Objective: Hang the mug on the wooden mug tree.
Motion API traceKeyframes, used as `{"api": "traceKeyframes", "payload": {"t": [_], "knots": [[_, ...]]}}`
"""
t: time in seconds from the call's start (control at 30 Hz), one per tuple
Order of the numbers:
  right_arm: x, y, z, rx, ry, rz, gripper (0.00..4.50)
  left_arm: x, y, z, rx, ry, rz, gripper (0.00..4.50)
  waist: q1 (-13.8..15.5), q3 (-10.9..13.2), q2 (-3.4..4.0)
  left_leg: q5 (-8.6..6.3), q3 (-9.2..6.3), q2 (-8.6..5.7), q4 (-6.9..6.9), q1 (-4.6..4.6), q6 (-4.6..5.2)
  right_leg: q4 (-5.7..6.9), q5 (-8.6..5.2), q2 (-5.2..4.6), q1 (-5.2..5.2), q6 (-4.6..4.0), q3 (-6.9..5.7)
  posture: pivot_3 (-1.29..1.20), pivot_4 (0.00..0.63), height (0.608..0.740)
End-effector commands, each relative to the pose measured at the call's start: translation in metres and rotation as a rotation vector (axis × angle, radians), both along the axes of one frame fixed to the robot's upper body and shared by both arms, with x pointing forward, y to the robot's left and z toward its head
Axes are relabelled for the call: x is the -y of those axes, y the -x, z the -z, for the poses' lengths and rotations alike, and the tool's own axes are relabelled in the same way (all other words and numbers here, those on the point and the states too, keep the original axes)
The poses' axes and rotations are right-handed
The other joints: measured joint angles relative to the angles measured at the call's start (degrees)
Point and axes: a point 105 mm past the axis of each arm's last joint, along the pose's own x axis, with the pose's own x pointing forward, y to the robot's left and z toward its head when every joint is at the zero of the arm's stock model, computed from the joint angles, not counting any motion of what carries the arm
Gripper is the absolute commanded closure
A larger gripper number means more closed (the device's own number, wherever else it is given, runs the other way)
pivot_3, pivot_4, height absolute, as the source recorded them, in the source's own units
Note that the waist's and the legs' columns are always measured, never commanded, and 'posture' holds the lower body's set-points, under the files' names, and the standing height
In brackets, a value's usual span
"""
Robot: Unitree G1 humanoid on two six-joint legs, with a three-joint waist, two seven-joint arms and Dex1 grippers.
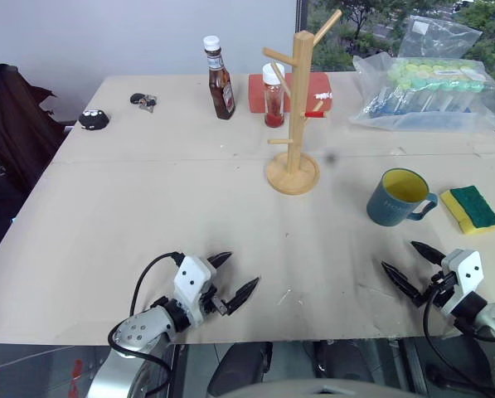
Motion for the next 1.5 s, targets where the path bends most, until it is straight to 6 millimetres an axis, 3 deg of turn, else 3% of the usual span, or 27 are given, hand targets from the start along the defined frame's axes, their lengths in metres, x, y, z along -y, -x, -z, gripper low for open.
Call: {"api": "traceKeyframes", "payload": {"t": [0.03,0.67,0.77,0.9,1.13,1.33,1.5], "knots": [[0.005,-0.001,-0.008,0.033,0.028,0.016,0.03,0.002,0.001,-0.006,0.020,0.004,0.007,0.00,0.00,0.00,0.00,0.00,0.00,0.00,0.00,0.00,0.00,0.00,0.00,0.00,0.00,0.00,0.00,0.00,0.150,0.737],[0.006,-0.002,-0.012,0.030,0.059,0.033,0.03,0.007,0.001,-0.016,0.022,0.011,0.026,0.00,0.00,0.00,0.00,0.01,0.01,0.00,0.00,0.00,-0.02,0.00,0.00,0.01,0.00,0.00,0.01,0.00,0.150,0.737],[0.013,-0.007,-0.014,0.040,0.027,0.108,0.03,0.007,-0.002,-0.018,0.040,-0.003,0.043,0.00,0.00,0.00,0.00,0.01,0.01,0.00,0.00,0.00,-0.02,0.00,0.00,0.01,0.00,0.00,0.01,0.00,0.150,0.737],[0.033,-0.023,-0.018,0.031,0.005,0.337,0.03,0.018,-0.016,-0.041,0.135,-0.013,0.132,0.00,0.18,-0.02,0.03,0.02,0.00,0.00,0.04,0.01,-0.03,0.02,0.02,0.04,0.01,-0.02,-0.01,0.00,0.150,0.737],[0.041,-0.043,-0.040,0.102,-0.032,0.505,0.03,0.050,-0.018,-0.076,0.151,0.044,0.386,0.00,-0.12,-0.06,0.11,0.18,0.03,-0.01,0.06,-0.05,-0.30,0.03,0.12,0.12,-0.05,-0.07,0.02,0.00,0.150,0.737],[0.043,-0.055,-0.053,0.181,-0.042,0.563,0.03,0.063,-0.028,-0.099,0.199,0.025,0.445,0.00,-0.15,-0.07,0.12,0.19,0.05,-0.02,0.05,-0.06,-0.30,0.03,0.13,0.13,-0.06,-0.08,0.03,0.00,0.150,0.737],[0.039,-0.068,-0.053,0.206,-0.033,0.554,0.03,0.074,-0.026,-0.105,0.211,0.022,0.468,0.00,-0.19,-0.07,0.13,0.20,0.09,-0.03,0.06,-0.04,-0.30,0.02,0.13,0.15,-0.07,-0.08,0.07,0.00,0.150,0.737]]}}
